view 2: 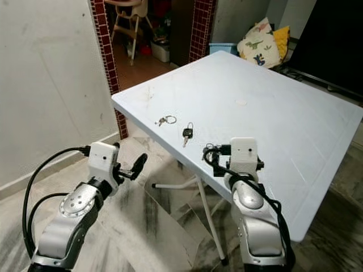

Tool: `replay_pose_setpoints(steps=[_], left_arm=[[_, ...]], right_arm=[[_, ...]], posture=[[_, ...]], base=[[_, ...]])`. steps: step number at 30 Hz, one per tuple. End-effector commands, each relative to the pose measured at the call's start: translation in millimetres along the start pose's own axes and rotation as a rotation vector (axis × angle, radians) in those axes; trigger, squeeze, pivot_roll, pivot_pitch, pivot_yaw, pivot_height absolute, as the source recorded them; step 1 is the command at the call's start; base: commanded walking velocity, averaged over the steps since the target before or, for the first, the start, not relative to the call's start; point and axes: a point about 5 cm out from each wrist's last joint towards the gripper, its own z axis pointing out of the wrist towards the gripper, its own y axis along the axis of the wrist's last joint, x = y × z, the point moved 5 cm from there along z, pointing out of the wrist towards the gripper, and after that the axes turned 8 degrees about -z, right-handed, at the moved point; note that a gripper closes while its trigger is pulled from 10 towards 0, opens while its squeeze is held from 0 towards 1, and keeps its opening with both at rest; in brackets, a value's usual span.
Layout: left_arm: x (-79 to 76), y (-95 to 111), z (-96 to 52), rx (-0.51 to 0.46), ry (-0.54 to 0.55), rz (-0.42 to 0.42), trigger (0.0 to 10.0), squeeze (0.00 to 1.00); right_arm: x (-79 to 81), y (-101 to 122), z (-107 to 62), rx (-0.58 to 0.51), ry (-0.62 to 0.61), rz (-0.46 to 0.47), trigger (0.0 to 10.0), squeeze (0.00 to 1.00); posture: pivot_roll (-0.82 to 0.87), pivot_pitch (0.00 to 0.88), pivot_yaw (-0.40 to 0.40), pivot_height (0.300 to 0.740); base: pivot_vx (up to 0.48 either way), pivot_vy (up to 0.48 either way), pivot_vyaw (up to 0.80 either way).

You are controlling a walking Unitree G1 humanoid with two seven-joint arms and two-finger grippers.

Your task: Hang keys on a hook

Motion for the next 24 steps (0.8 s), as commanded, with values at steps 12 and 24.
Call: replay_pose_setpoints(steps=[12,24], left_arm=[[-31.1,-1,-18.6,0.078,-0.226,0.022,10.0,0.0],[-23.8,-7,-37.5,0.121,-0.186,0.022,10.0,0.0]], right_arm=[[38.1,-2,4.1,0.032,0.184,-0.009,10.0,0.0],[64.4,23,34.6,-0.031,0.174,-0.062,10.0,0.0]], posture=[[0.06,0.071,-0.088,0.74],[0.12,0.079,-0.124,0.74]], base=[[0.0,0.0,0.0],[0.0,0.0,0.0]])
